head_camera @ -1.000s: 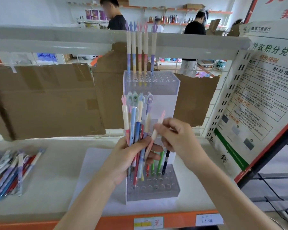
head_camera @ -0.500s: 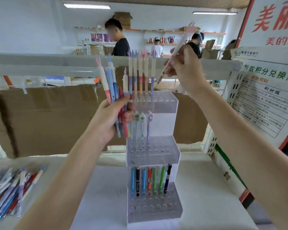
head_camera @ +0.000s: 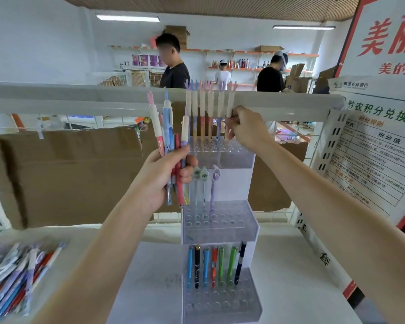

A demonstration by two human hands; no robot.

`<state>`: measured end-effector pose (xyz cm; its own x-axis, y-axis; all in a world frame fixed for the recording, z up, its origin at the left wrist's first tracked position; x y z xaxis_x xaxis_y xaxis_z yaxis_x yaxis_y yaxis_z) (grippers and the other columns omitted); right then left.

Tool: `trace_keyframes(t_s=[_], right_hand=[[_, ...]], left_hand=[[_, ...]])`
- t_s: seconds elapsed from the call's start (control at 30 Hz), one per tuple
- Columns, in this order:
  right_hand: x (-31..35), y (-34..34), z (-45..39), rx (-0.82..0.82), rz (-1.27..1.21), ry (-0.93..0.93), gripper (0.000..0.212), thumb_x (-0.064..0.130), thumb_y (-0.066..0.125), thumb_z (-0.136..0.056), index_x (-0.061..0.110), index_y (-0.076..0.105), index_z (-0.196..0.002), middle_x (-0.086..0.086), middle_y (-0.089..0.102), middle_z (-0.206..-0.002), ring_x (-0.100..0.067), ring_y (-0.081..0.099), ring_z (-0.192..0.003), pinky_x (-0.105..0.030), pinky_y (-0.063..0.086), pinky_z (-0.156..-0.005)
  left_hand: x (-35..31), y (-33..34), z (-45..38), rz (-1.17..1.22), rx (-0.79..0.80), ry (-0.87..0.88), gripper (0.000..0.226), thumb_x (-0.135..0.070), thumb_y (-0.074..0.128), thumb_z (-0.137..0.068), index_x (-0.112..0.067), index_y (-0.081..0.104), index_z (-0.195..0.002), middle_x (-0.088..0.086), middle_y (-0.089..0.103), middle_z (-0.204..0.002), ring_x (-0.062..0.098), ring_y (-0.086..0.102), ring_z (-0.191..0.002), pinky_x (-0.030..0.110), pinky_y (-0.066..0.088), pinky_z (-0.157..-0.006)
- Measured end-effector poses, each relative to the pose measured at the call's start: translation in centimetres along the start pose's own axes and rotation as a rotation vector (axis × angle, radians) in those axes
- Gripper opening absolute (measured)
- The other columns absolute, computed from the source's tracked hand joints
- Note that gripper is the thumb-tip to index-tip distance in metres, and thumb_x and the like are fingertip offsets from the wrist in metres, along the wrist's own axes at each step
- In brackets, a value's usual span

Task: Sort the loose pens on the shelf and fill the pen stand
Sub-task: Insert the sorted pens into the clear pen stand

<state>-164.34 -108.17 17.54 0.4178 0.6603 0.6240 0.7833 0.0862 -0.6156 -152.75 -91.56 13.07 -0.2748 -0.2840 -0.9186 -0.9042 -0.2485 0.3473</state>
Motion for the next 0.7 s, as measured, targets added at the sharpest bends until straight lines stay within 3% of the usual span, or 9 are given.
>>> trace_keyframes(t_s=[0.13, 0.27, 0.37, 0.47, 0.53, 0.6, 0.7], right_hand=[[-0.2, 0.4, 0.1, 0.008, 0.13, -0.006, 0.016, 0.014, 0.046, -0.097, 0.001, 0.055, -0.102, -0.015, 0.066, -0.093, -0.022, 0.056, -0.07, -0.025, 0.043, -0.06], [-0.4, 0.5, 0.4, 0.004, 0.159, 0.015, 0.014, 0.018, 0.051, -0.095, 0.005, 0.055, -0.096, -0.017, 0.067, -0.095, -0.025, 0.059, -0.078, -0.025, 0.037, -0.06], [-0.4, 0.0, 1.1, -0.029, 0.098, 0.048, 0.027, 0.023, 0.056, -0.093, 0.005, 0.055, -0.112, -0.008, 0.066, -0.095, -0.021, 0.06, -0.084, -0.022, 0.038, -0.069], [0.4, -0.5, 3.1, -0.142, -0.049, 0.041, 0.022, 0.025, 0.058, -0.092, 0.008, 0.058, -0.106, 0.003, 0.059, -0.087, -0.014, 0.055, -0.08, -0.02, 0.039, -0.069], [1.4, -0.5, 4.7, -0.075, -0.226, 0.025, 0.02, 0.029, 0.058, -0.092, 0.009, 0.064, -0.09, 0.003, 0.06, -0.074, -0.009, 0.051, -0.064, -0.022, 0.042, -0.064], [2.6, -0.2, 6.1, 0.101, -0.349, 0.028, 0.029, 0.033, 0.06, -0.09, 0.008, 0.066, -0.077, 0.007, 0.054, -0.055, -0.004, 0.043, -0.049, -0.016, 0.039, -0.055], [3.4, 0.1, 7.0, 0.246, -0.391, 0.047, 0.028, 0.032, 0.066, -0.085, 0.005, 0.066, -0.078, 0.004, 0.049, -0.054, -0.002, 0.041, -0.046, -0.018, 0.042, -0.057]], left_hand=[[0.1, 0.2, 0.0, 0.008, -0.003, 0.012, 0.011, -0.005, 0.051, -0.093, -0.008, 0.053, -0.083, 0.009, 0.058, -0.063, 0.009, 0.043, -0.041, 0.018, 0.036, -0.04], [0.4, 0.4, 0.0, 0.011, 0.006, 0.004, 0.01, -0.005, 0.05, -0.093, -0.008, 0.053, -0.084, 0.009, 0.059, -0.063, 0.009, 0.044, -0.041, 0.017, 0.036, -0.04], [0.6, 0.6, 0.0, 0.01, 0.019, 0.006, 0.007, -0.005, 0.05, -0.093, -0.007, 0.054, -0.088, 0.009, 0.06, -0.063, 0.01, 0.044, -0.042, 0.017, 0.037, -0.041], [0.8, 0.8, 0.0, 0.014, 0.018, 0.015, 0.005, -0.007, 0.051, -0.092, -0.003, 0.054, -0.09, 0.009, 0.062, -0.063, 0.01, 0.045, -0.043, 0.018, 0.037, -0.041], [0.9, 1.3, 0.0, 0.019, 0.018, 0.01, 0.008, -0.008, 0.052, -0.092, -0.002, 0.055, -0.088, 0.009, 0.063, -0.063, 0.011, 0.047, -0.043, 0.018, 0.039, -0.042], [1.0, 1.8, -0.1, 0.014, 0.028, 0.007, 0.011, -0.009, 0.053, -0.092, -0.001, 0.058, -0.086, 0.009, 0.064, -0.063, 0.012, 0.05, -0.044, 0.019, 0.042, -0.043], [1.1, 2.5, 0.0, -0.019, 0.045, 0.016, 0.013, -0.008, 0.051, -0.093, 0.0, 0.061, -0.091, 0.012, 0.069, -0.068, 0.018, 0.062, -0.051, 0.023, 0.052, -0.049]])
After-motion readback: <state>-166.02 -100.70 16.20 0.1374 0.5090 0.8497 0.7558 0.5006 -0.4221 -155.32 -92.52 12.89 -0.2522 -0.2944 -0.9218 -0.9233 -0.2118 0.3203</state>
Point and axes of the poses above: each hand's wrist, its own z-axis away from the middle knuckle, its own y-axis out of the palm, x = y × z, the point moved 1 cm from there along -z, towards the middle knuckle
